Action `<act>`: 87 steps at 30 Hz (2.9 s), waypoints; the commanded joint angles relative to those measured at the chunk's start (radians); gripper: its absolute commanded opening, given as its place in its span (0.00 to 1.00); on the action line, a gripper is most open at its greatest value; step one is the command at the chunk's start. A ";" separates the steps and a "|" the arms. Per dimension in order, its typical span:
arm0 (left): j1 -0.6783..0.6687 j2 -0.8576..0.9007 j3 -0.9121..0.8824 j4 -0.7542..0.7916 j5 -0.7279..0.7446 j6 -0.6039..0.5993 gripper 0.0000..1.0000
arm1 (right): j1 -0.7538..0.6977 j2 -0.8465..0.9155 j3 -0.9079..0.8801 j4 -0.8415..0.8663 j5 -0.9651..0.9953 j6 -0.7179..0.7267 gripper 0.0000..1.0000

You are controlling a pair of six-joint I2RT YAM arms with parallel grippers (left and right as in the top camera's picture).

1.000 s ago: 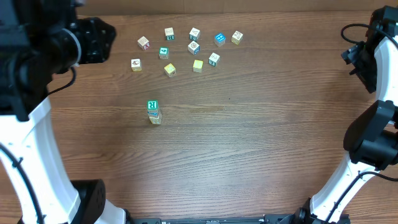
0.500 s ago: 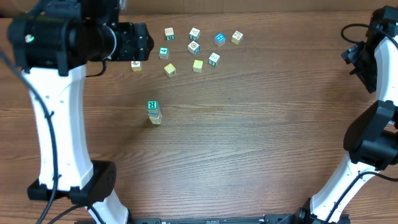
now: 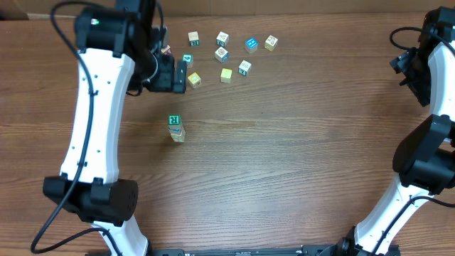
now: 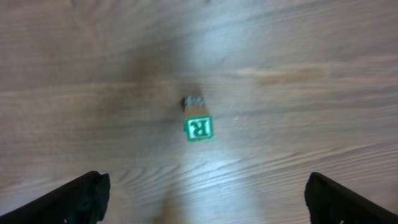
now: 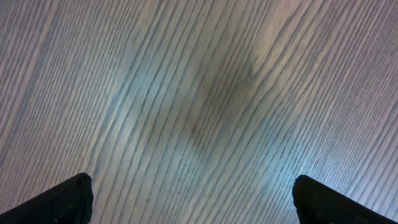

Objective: Form a tower
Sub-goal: 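Swing the left gripper over the stack, then lower the left gripper around the top block of the stack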

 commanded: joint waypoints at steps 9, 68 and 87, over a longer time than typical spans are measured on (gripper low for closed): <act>-0.047 0.008 -0.326 0.185 -0.032 -0.043 0.85 | 0.002 -0.049 0.025 0.002 0.010 -0.001 1.00; -0.051 0.040 -0.402 0.320 -0.061 -0.210 0.75 | 0.002 -0.049 0.025 0.002 0.011 -0.001 1.00; -0.051 0.040 -0.499 0.377 -0.061 -0.210 0.65 | 0.002 -0.049 0.025 0.002 0.010 -0.001 1.00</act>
